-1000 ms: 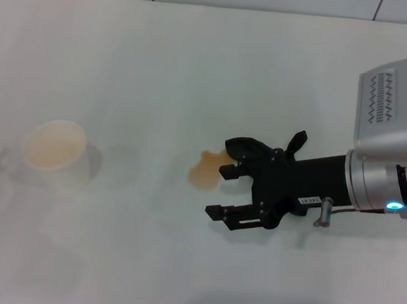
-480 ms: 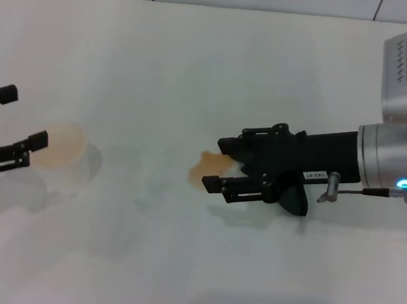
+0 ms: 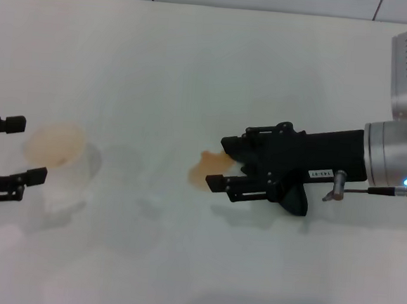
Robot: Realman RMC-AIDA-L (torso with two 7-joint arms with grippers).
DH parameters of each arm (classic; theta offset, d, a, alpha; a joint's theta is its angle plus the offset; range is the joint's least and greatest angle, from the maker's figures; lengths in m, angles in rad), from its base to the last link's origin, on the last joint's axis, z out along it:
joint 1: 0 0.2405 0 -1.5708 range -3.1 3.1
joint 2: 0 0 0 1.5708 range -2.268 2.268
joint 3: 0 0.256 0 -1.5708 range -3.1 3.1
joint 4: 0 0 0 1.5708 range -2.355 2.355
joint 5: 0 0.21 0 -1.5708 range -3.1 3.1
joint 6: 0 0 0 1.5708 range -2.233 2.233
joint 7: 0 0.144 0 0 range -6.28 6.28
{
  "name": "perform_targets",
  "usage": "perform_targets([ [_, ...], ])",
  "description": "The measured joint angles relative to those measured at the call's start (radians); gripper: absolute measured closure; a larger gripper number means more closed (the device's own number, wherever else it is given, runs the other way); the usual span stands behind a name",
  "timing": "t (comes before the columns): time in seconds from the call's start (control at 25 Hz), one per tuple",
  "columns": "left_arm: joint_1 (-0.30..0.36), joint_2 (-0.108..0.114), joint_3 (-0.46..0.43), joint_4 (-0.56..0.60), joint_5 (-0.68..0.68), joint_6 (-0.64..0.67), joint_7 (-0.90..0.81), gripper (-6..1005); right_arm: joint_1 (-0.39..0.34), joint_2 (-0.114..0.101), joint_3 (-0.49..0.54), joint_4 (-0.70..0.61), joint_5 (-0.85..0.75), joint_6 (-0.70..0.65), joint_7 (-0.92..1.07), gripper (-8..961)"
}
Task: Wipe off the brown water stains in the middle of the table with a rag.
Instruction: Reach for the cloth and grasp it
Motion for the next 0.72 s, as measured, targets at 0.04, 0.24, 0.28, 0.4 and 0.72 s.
perform_targets([
  [0.04, -0.001, 0.002, 0.0, 0.008, 0.007, 0.012, -0.003, 137, 0.0, 0.0, 0.003, 0.0, 0.0, 0.0, 0.0, 266],
  [0.24, -0.004, 0.01, -0.001, 0.033, 0.012, 0.048, -0.016, 137, 0.011, 0.0, 0.006, -0.008, 0.003, 0.0, 0.01, 266],
  [0.28, -0.006, 0.014, -0.001, 0.034, 0.013, 0.055, -0.02, 137, 0.015, 0.0, 0.006, -0.011, 0.001, 0.002, 0.018, 266],
  [0.4, -0.012, 0.022, 0.0, 0.035, 0.016, 0.076, -0.026, 137, 0.043, -0.001, 0.018, -0.009, -0.005, 0.007, 0.042, 266],
  [0.72, -0.047, 0.028, 0.003, 0.028, 0.063, 0.103, -0.024, 138, 0.139, -0.001, 0.055, 0.014, -0.131, 0.004, 0.171, 266],
])
